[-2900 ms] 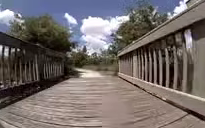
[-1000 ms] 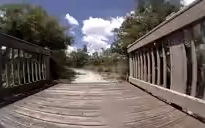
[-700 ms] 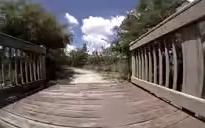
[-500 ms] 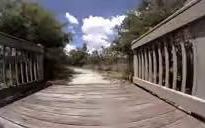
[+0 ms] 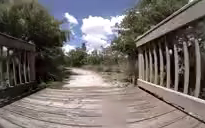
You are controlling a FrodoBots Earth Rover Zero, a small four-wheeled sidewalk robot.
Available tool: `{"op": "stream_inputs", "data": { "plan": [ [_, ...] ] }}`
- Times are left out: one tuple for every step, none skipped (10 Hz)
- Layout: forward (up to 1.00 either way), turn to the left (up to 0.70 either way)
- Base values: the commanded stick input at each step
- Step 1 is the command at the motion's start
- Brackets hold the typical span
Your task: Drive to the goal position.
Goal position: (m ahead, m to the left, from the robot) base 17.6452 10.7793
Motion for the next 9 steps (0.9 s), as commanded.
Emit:
{"op": "stream_inputs", "data": {
  "plan": [
    [0.7,0.05],
    [0.7,0.35],
    [0.7,0.35],
    [0.69,0.35],
    [0.7,0.35],
    [0.7,0.18],
    [0.69,0.0],
    [0.7,0.0],
    [0.7,0.0]
  ]
}}
